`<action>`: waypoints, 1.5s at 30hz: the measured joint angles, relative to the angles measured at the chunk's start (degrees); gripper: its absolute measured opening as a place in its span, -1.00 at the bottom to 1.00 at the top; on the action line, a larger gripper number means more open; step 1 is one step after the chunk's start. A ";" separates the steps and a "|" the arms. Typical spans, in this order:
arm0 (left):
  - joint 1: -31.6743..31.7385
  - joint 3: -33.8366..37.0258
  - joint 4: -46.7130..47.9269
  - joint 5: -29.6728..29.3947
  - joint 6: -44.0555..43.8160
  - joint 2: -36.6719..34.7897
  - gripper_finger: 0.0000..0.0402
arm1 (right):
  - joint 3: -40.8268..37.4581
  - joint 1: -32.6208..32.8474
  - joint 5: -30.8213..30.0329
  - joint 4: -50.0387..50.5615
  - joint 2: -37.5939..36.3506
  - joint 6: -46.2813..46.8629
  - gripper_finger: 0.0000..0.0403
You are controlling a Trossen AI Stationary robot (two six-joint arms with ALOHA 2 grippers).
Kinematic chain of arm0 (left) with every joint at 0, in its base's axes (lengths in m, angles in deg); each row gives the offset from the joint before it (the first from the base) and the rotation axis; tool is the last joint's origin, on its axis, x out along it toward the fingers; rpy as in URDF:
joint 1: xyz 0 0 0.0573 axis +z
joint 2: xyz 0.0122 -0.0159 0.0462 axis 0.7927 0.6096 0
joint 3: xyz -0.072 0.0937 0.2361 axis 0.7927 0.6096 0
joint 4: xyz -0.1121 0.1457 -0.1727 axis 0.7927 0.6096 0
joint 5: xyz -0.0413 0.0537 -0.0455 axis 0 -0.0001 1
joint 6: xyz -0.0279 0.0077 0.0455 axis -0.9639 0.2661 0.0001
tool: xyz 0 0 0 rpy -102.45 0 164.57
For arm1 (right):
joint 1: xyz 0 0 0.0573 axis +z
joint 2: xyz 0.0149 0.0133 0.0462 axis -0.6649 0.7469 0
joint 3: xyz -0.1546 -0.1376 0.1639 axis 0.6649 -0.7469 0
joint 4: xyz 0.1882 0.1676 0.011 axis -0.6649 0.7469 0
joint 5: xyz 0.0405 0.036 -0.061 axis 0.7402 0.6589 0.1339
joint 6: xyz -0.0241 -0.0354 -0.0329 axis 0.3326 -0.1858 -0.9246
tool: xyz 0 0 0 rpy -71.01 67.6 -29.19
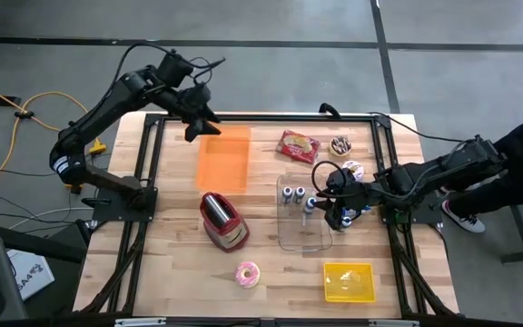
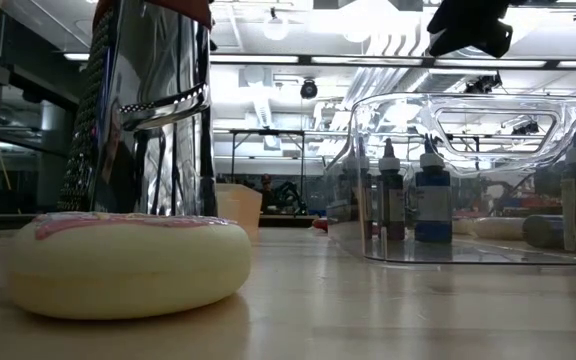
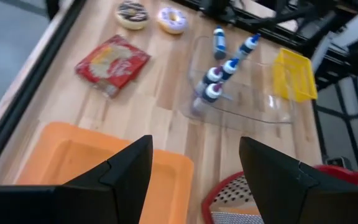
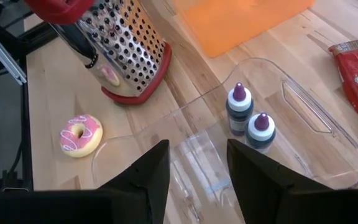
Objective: Pick & Place Food Item
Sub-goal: Put the bottom blue food coloring bottle into the transparent bin
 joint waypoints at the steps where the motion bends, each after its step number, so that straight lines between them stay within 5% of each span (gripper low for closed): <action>1: 0.53 0.00 0.01 -0.71 -0.04 -0.02 0.17 | 0.00 0.00 -0.01 -0.22 0.00 0.00 -0.27; 12: 1.36 0.02 -0.13 -4.88 -7.88 0.01 0.17 | 0.00 0.00 1.18 -3.53 0.00 -0.01 -0.27; 20: 1.31 0.02 -0.13 -4.88 -10.95 0.03 0.17 | 0.01 -0.04 7.51 -0.82 0.14 -1.85 -0.27; 35: 1.29 0.02 -0.13 -4.88 -10.76 0.07 0.17 | 0.02 -0.02 11.03 14.12 0.26 -4.37 -0.27; 45: 1.29 0.02 -0.13 -4.88 -10.93 0.07 0.17 | 0.02 -2.68 12.54 24.77 0.26 5.07 -0.27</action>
